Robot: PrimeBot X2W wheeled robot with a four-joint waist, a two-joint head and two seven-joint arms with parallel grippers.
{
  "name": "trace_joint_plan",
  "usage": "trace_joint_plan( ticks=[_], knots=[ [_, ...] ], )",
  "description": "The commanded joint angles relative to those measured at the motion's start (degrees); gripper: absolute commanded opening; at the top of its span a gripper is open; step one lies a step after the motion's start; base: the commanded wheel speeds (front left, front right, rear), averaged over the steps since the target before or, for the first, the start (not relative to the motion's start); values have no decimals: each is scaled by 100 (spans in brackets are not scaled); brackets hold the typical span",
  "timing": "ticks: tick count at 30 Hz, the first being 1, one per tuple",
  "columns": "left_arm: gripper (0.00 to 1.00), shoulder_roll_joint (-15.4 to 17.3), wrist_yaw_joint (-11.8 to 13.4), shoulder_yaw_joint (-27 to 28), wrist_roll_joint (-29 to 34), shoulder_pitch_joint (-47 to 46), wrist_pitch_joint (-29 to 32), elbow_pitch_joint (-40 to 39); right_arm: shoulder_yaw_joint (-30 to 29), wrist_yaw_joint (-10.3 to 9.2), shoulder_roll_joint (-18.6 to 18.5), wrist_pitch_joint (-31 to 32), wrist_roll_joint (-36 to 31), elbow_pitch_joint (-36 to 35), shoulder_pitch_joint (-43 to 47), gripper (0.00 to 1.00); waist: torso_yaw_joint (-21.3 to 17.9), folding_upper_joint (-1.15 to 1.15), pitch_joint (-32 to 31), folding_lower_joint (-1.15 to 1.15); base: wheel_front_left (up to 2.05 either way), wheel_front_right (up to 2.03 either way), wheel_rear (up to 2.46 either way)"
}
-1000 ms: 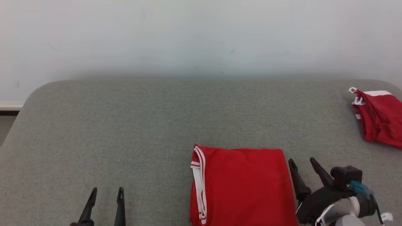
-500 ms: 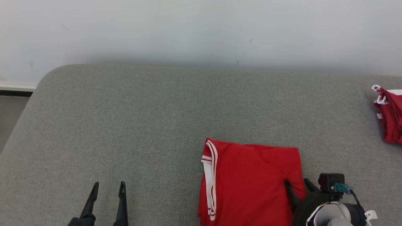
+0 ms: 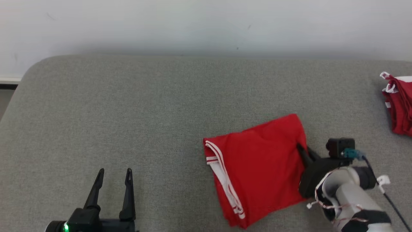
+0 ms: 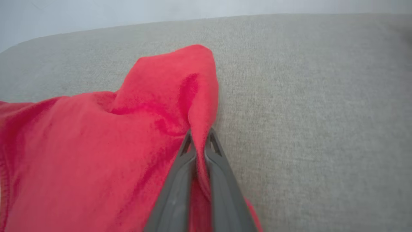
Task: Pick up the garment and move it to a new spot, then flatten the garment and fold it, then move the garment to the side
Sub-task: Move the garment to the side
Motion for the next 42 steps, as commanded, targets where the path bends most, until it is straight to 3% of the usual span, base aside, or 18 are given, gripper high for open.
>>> trace_joint_plan(
  ticks=[1, 13, 21, 34, 42],
  knots=[
    [100, -6, 15, -46, -38, -111, -17, -39, 46, -18, -172, -3, 42, -26, -232, 0, -82, -1, 234, -1, 0, 0, 0],
    [100, -1, 30, -266, 107, -734, -17, -352, 697, -17, -2037, 425, 463, -617, -2058, 0, -623, -1, 1518, -1, 0, 0, 0],
    [100, 99, -17, -158, 235, -879, -17, -491, 887, -17, -3065, 661, 856, -1125, -2679, 0, -1104, -1, 1895, -1, 0, 0, 0],
    [100, 228, -69, -211, 413, -1011, -17, -892, 918, -17, -3964, 1117, 894, -747, -3434, 0, -1314, -1, 2339, -1, 0, 0, 0],
    [100, 287, -92, -261, 459, -1107, -17, -995, 1098, -17, -3981, 1007, 578, 114, -3931, 0, -1253, -1, 2628, -1, 0, 0, 0]
  ],
)
